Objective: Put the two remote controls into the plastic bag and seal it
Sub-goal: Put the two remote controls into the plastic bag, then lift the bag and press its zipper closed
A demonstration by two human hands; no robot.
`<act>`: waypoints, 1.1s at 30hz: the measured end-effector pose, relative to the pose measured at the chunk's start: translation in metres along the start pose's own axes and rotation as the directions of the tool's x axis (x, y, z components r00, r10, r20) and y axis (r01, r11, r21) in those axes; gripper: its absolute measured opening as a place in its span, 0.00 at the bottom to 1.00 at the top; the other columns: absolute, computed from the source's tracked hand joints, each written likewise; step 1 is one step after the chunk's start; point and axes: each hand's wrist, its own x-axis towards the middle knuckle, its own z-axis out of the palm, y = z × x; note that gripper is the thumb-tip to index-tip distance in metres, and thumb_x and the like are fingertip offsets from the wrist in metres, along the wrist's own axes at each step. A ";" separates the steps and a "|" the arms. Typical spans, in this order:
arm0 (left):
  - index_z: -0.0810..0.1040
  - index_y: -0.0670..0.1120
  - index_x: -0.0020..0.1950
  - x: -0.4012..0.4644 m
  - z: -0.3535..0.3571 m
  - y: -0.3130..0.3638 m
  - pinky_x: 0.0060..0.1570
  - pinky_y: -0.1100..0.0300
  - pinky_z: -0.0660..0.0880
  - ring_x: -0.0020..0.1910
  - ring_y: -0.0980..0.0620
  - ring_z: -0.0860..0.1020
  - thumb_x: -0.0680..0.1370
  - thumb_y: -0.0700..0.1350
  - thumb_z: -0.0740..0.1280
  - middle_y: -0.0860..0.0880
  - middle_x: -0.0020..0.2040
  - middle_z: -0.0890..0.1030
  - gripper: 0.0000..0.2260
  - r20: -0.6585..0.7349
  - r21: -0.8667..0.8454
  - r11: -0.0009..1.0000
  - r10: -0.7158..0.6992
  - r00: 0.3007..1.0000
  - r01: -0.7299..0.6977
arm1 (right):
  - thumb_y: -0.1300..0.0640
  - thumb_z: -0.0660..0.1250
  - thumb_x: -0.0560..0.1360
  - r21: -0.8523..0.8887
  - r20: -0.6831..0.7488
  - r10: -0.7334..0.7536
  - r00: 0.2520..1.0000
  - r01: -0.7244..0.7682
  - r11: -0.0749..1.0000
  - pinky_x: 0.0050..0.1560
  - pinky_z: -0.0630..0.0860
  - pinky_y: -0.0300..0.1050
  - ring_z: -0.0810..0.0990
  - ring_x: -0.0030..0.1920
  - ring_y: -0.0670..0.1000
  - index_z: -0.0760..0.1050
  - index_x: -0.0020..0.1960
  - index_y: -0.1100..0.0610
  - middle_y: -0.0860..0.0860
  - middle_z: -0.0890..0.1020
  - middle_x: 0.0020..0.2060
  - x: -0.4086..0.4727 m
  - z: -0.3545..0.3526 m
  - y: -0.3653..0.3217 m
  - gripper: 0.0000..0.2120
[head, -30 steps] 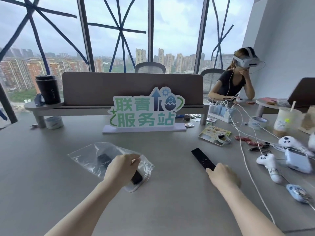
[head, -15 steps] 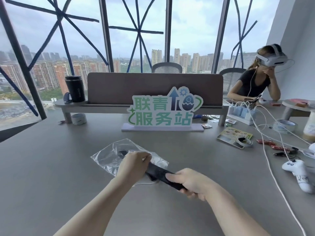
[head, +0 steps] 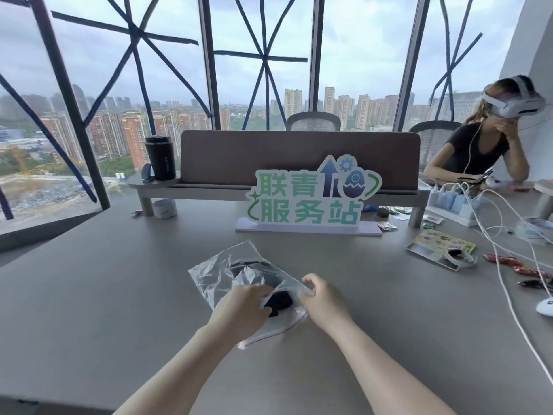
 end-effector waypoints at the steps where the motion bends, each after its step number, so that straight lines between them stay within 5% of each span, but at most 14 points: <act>1: 0.72 0.60 0.62 -0.003 -0.002 -0.005 0.43 0.56 0.74 0.52 0.44 0.78 0.71 0.48 0.64 0.49 0.55 0.79 0.20 0.063 0.067 0.998 -0.020 0.998 0.016 | 0.53 0.64 0.75 -0.022 -0.049 -0.015 0.999 0.014 1.000 0.48 0.78 0.47 0.82 0.49 0.56 0.77 0.58 0.51 0.51 0.84 0.49 0.004 0.001 -0.001 0.13; 3: 0.62 0.59 0.70 -0.012 -0.008 -0.012 0.45 0.55 0.73 0.57 0.44 0.77 0.69 0.46 0.62 0.47 0.61 0.76 0.30 0.139 0.234 0.970 -0.108 0.984 0.074 | 0.59 0.63 0.74 -0.029 -0.106 -0.016 0.994 0.013 1.000 0.45 0.78 0.48 0.82 0.45 0.57 0.79 0.53 0.52 0.53 0.85 0.45 0.007 -0.002 -0.003 0.10; 5: 0.63 0.53 0.70 -0.020 -0.011 -0.017 0.46 0.55 0.75 0.55 0.43 0.78 0.69 0.41 0.60 0.45 0.62 0.76 0.29 0.143 0.290 0.944 -0.206 0.968 0.158 | 0.62 0.62 0.72 -0.015 -0.115 -0.025 0.993 0.023 1.000 0.42 0.79 0.48 0.82 0.41 0.57 0.78 0.51 0.51 0.52 0.85 0.42 0.005 -0.009 -0.007 0.12; 10: 0.74 0.49 0.62 -0.006 -0.053 -0.022 0.29 0.54 0.82 0.27 0.45 0.82 0.69 0.33 0.54 0.44 0.47 0.80 0.24 -0.051 -0.169 0.950 -0.275 0.960 0.263 | 0.65 0.59 0.72 0.206 -0.124 -0.050 0.991 0.075 0.976 0.23 0.69 0.40 0.72 0.19 0.49 0.82 0.43 0.51 0.50 0.83 0.29 -0.008 -0.044 -0.047 0.15; 13: 0.81 0.42 0.50 0.009 -0.111 -0.005 0.27 0.57 0.81 0.23 0.51 0.81 0.73 0.31 0.62 0.43 0.45 0.81 0.12 -0.313 -0.494 0.866 -0.263 0.913 0.080 | 0.67 0.62 0.74 0.515 -0.166 -0.042 0.985 0.123 0.849 0.19 0.67 0.38 0.70 0.17 0.48 0.83 0.40 0.57 0.56 0.83 0.29 -0.014 -0.083 -0.085 0.13; 16: 0.81 0.43 0.40 0.014 -0.165 0.016 0.26 0.64 0.79 0.23 0.56 0.80 0.72 0.33 0.70 0.45 0.38 0.82 0.05 -0.449 -0.626 0.771 -0.237 0.861 -0.115 | 0.67 0.64 0.74 0.654 -0.231 -0.062 0.971 0.203 0.729 0.19 0.68 0.36 0.71 0.17 0.46 0.84 0.40 0.58 0.55 0.84 0.28 -0.022 -0.119 -0.121 0.11; 19: 0.82 0.44 0.37 0.016 -0.194 0.027 0.28 0.65 0.79 0.25 0.55 0.80 0.70 0.35 0.73 0.47 0.32 0.82 0.05 -0.465 -0.676 0.713 -0.216 0.859 -0.187 | 0.67 0.64 0.73 0.709 -0.287 -0.067 0.956 0.259 0.656 0.19 0.69 0.36 0.72 0.18 0.47 0.84 0.43 0.60 0.54 0.85 0.28 -0.023 -0.141 -0.141 0.10; 23: 0.84 0.40 0.43 0.011 -0.197 0.029 0.38 0.65 0.81 0.36 0.50 0.81 0.70 0.38 0.74 0.43 0.37 0.83 0.04 -0.354 -0.756 0.625 -0.142 0.924 -0.194 | 0.64 0.66 0.73 0.715 -0.257 -0.050 0.965 0.224 0.662 0.19 0.69 0.37 0.72 0.19 0.46 0.84 0.47 0.62 0.54 0.86 0.30 -0.023 -0.155 -0.141 0.08; 26: 0.85 0.43 0.45 0.005 -0.179 0.025 0.44 0.66 0.79 0.38 0.54 0.82 0.68 0.41 0.76 0.45 0.40 0.86 0.08 -0.318 -0.707 0.682 -0.066 0.946 -0.190 | 0.64 0.66 0.73 0.698 -0.226 -0.036 0.973 0.188 0.691 0.19 0.68 0.35 0.72 0.18 0.46 0.84 0.46 0.63 0.55 0.85 0.31 -0.027 -0.158 -0.130 0.08; 28: 0.85 0.45 0.46 0.000 -0.162 0.026 0.42 0.70 0.76 0.33 0.61 0.80 0.67 0.38 0.76 0.48 0.39 0.85 0.09 -0.303 -0.634 0.752 -0.024 0.953 -0.182 | 0.64 0.67 0.72 0.665 -0.243 -0.024 0.970 0.185 0.723 0.18 0.67 0.35 0.71 0.18 0.46 0.85 0.46 0.64 0.54 0.84 0.30 -0.033 -0.158 -0.123 0.08; 33: 0.83 0.51 0.37 0.002 -0.129 0.023 0.27 0.67 0.73 0.28 0.54 0.74 0.70 0.39 0.73 0.47 0.31 0.82 0.07 -0.386 -0.526 0.833 -0.053 0.921 -0.172 | 0.63 0.69 0.69 0.529 -0.325 -0.041 0.945 0.218 0.820 0.16 0.61 0.35 0.65 0.17 0.48 0.85 0.41 0.66 0.52 0.79 0.23 -0.050 -0.165 -0.112 0.07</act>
